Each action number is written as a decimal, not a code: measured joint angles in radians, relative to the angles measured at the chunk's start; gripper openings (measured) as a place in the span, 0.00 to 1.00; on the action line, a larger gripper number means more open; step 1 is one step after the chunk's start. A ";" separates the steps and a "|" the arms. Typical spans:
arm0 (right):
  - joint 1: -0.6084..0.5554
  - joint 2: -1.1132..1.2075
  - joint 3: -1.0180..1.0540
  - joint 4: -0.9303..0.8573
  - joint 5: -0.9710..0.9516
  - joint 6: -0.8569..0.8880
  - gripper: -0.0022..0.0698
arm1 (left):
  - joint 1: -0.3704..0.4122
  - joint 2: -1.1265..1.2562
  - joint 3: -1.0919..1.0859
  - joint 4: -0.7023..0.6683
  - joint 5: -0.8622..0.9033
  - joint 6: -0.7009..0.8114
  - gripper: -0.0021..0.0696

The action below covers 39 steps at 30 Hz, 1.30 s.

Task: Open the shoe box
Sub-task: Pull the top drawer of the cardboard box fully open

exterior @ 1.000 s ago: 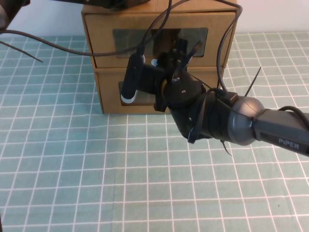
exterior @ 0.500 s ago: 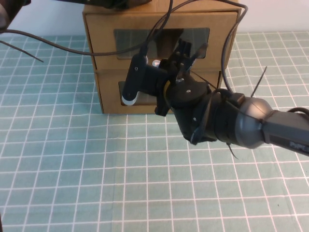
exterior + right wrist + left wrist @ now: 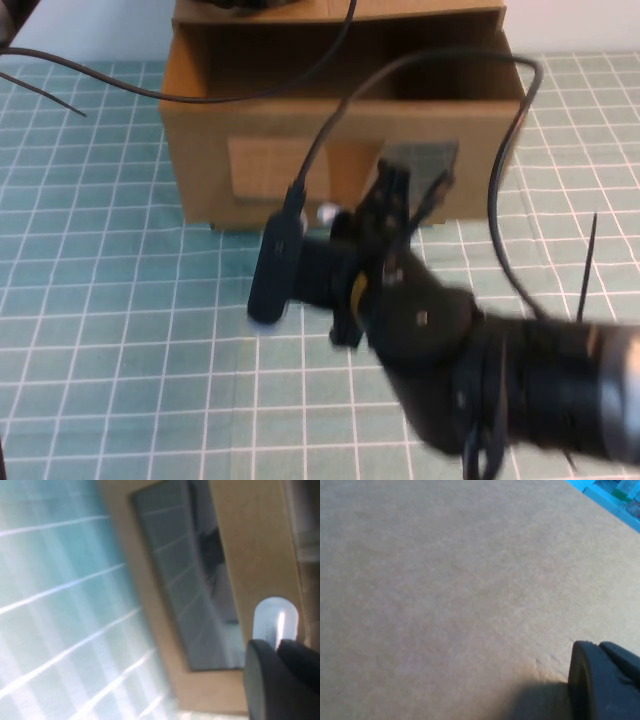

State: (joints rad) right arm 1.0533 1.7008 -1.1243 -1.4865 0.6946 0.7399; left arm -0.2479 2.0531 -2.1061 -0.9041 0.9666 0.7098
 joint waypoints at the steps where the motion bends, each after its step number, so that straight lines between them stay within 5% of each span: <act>1: 0.023 -0.010 0.014 0.021 0.016 0.004 0.04 | 0.000 0.000 0.000 0.000 0.000 0.000 0.02; 6: 0.132 -0.022 0.049 0.137 0.097 0.006 0.04 | 0.000 0.000 0.000 0.000 0.000 0.000 0.02; 16: 0.146 -0.022 0.028 0.172 0.123 0.050 0.09 | 0.000 0.000 0.000 0.000 0.004 -0.006 0.02; 23: 0.146 -0.073 -0.074 0.492 0.125 -0.198 0.28 | 0.000 -0.018 -0.004 0.026 0.014 -0.021 0.02; 29: 0.146 -0.155 -0.125 0.708 0.132 -0.352 0.30 | 0.006 -0.065 -0.036 0.109 0.107 -0.086 0.02; 39: 0.146 -0.289 -0.218 0.779 0.144 -0.413 0.30 | 0.082 -0.233 -0.044 0.169 0.273 -0.163 0.02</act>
State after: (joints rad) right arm 1.1995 1.4120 -1.3419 -0.7072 0.8382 0.3266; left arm -0.1662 1.8198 -2.1502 -0.7349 1.2399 0.5470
